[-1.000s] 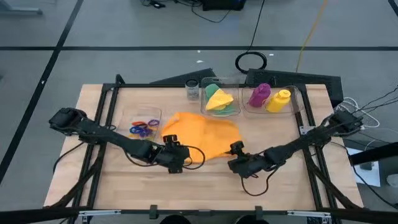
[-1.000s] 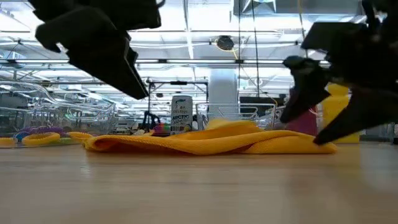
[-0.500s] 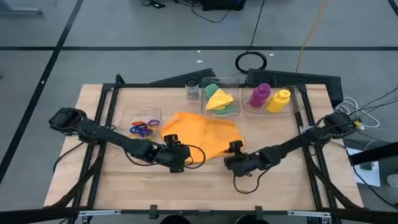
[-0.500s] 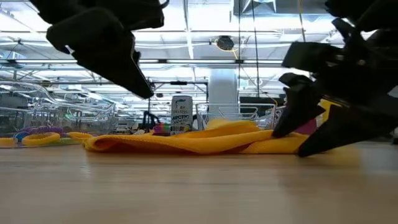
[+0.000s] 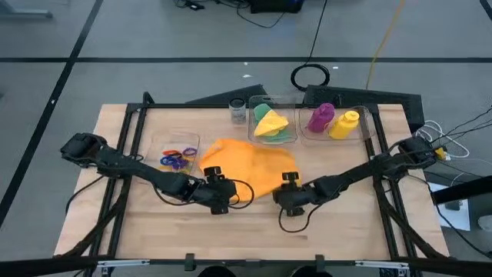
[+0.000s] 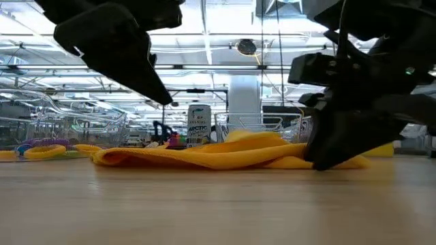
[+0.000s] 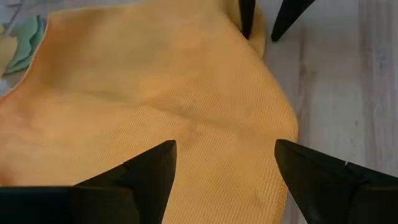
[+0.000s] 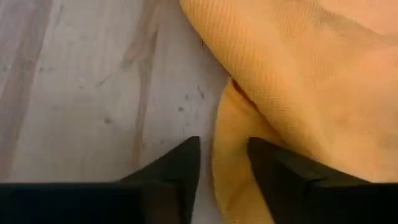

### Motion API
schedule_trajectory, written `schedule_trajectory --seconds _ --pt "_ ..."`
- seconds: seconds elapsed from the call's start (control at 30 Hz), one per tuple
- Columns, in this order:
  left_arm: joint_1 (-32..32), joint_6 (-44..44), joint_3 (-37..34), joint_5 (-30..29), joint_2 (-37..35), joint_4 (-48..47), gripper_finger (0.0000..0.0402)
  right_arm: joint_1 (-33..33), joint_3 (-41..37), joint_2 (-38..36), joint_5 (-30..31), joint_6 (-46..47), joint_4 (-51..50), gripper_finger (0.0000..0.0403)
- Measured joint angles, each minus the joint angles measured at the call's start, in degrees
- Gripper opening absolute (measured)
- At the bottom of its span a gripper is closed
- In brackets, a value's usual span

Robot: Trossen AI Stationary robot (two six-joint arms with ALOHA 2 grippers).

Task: Pick & Place Sports Items
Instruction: Fold the orange towel

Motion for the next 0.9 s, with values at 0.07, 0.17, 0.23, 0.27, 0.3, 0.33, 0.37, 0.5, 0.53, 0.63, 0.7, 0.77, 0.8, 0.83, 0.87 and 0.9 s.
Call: schedule_trajectory --seconds 0.07,0.17,0.23,0.27,0.3,0.33,0.37,0.5,0.53,0.63,0.7,0.77,0.8,0.83,0.87,0.9 --pt "0.0 0.0 0.0 0.0 0.0 0.0 0.0230 0.2 0.0 0.0 0.0 0.1 -0.1 0.0077" --pt "0.0 0.0 0.0 0.0 0.0 0.0 0.0230 1.2 0.0 0.1 0.7 -0.7 -0.4 0.0028" --pt "0.0 0.0 0.0 0.0 0.0 0.0 0.0230 2.2 0.0 0.1 1.1 -1.6 -0.5 0.0000" --pt "0.0 0.0 0.0 0.0 0.0 0.0 0.0230 2.7 0.0 0.1 1.4 -1.7 -0.8 0.0001" --pt "0.0 0.0 0.0 0.0 0.0 0.0 0.0230 3.2 0.0 0.0 1.7 -1.6 -0.9 0.0004" --pt "0.0 0.0 0.0 0.0 0.0 0.0 0.0230 3.7 0.0 -0.4 1.8 -1.3 -1.2 0.0009" --pt "0.0 0.0 0.0 0.1 0.0 0.0 0.0230 4.2 0.0 -0.8 1.9 -0.7 -1.5 0.0011" --pt "0.0 0.0 0.0 0.1 0.0 0.0 0.0230 6.7 -0.2 -3.9 1.3 1.0 -3.2 0.0001" --pt "0.0 0.0 0.0 0.1 0.0 0.1 0.0230 7.5 -0.3 -4.9 0.6 1.1 -3.9 0.0001" --pt "0.0 0.0 0.0 0.1 0.0 0.2 0.0230 10.0 -0.5 -8.8 -0.1 2.2 -3.8 0.0001" --pt "0.0 0.0 0.0 0.1 0.0 0.2 0.0230 11.7 -0.2 -11.9 0.0 3.2 -3.0 0.0000" --pt "0.0 0.0 0.0 0.5 0.0 0.2 0.0230 13.4 -0.2 -14.3 -0.3 3.7 -3.1 0.0000" --pt "0.0 0.0 0.0 0.8 0.0 0.2 0.0230 14.4 -0.3 -15.4 -0.8 3.8 -3.3 0.0000" --pt "0.0 0.0 0.0 1.1 0.0 0.2 0.0230 15.2 -0.3 -16.4 -1.0 4.1 -3.1 0.0000" --pt "0.0 0.0 0.0 1.1 0.0 0.2 0.0230 16.1 -0.3 -17.3 -1.0 4.6 -2.6 0.0000" --pt "0.0 0.0 0.0 1.2 0.0 0.2 0.0230 16.8 -0.2 -18.1 -1.0 5.3 -2.2 0.0000"
